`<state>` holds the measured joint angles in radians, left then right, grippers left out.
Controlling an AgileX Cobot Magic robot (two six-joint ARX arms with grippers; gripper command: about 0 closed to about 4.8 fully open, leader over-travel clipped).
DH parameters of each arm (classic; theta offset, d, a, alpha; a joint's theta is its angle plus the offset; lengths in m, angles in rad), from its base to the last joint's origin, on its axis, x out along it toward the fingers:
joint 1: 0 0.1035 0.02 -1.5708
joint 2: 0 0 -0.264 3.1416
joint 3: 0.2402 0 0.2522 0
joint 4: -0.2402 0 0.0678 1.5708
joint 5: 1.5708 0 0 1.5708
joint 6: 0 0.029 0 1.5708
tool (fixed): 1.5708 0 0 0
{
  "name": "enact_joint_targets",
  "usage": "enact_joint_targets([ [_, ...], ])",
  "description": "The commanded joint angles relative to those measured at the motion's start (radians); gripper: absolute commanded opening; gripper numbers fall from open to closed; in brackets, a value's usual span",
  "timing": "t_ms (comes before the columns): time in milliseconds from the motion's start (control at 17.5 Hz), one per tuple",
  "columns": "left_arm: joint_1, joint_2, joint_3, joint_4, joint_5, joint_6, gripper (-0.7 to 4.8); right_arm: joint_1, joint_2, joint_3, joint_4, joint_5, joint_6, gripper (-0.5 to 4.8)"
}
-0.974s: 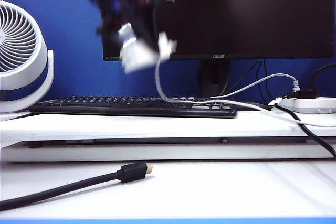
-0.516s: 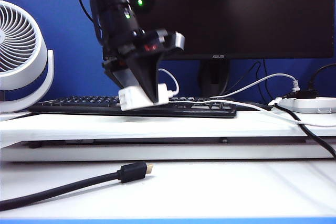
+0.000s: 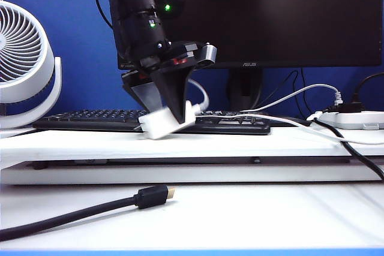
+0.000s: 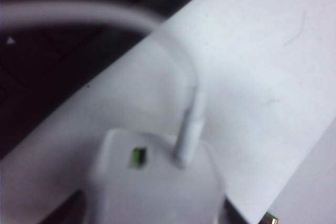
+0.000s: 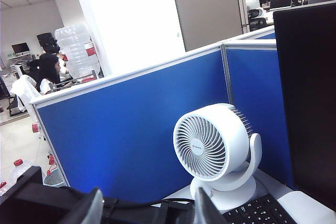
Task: Pick up the Type-C charging cable and the charging base, insert one end of the Type-C charger into the corresponding slot on the base, and finally place the plugged-in charger back on the table.
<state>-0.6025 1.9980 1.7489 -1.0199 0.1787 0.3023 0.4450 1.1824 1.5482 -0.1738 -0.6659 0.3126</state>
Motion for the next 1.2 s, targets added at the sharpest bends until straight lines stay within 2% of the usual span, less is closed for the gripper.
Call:
enact_joint_targets([
  [57, -0.002, -0.005, 0.006, 0.005, 0.001, 0.0, 3.51, 0.0, -0.005, 0.003, -0.005, 0.029, -0.025, 2.33],
  [229, -0.002, -0.021, 0.008, 0.004, 0.0, -0.026, 3.5, 0.0, -0.012, 0.003, -0.064, 0.109, -0.083, 2.29],
  [344, -0.002, -0.055, 0.008, 0.004, -0.001, -0.03, 3.35, 0.0, -0.026, 0.003, -0.118, 0.19, -0.139, 1.21],
  [401, -0.002, -0.077, 0.008, 0.009, -0.001, -0.032, 3.09, 0.0, -0.035, 0.003, -0.138, 0.241, -0.158, 0.41],
  [458, -0.002, -0.102, 0.008, 0.015, -0.004, -0.041, 2.36, 0.0, -0.042, 0.003, -0.15, 0.284, -0.166, -0.06],
  [516, -0.002, -0.125, 0.008, 0.021, -0.003, -0.053, 1.67, 0.0, -0.052, 0.003, -0.159, 0.327, -0.167, -0.05],
  [630, -0.002, -0.183, 0.008, 0.029, -0.002, -0.055, 0.64, 0.0, -0.068, 0.003, -0.166, 0.352, -0.197, -0.05],
  [688, -0.002, -0.213, 0.008, 0.034, -0.002, -0.055, 0.38, 0.0, -0.076, 0.003, -0.172, 0.354, -0.222, -0.05],
  [917, -0.002, -0.386, 0.008, 0.068, -0.001, -0.056, -0.06, 0.0, -0.125, 0.003, -0.236, 0.363, -0.255, -0.06],
  [1031, -0.002, -0.503, 0.008, 0.105, 0.002, -0.056, -0.06, 0.0, -0.168, 0.0, -0.344, 0.376, -0.294, -0.06],
  [1089, -0.002, -0.569, 0.008, 0.121, 0.001, -0.056, -0.06, 0.0, -0.19, -0.008, -0.424, 0.378, -0.357, -0.05],
  [1203, -0.002, -0.743, 0.008, 0.139, -0.003, -0.08, -0.06, 0.0, -0.269, -0.124, -0.484, 0.383, -0.391, -0.06],
])
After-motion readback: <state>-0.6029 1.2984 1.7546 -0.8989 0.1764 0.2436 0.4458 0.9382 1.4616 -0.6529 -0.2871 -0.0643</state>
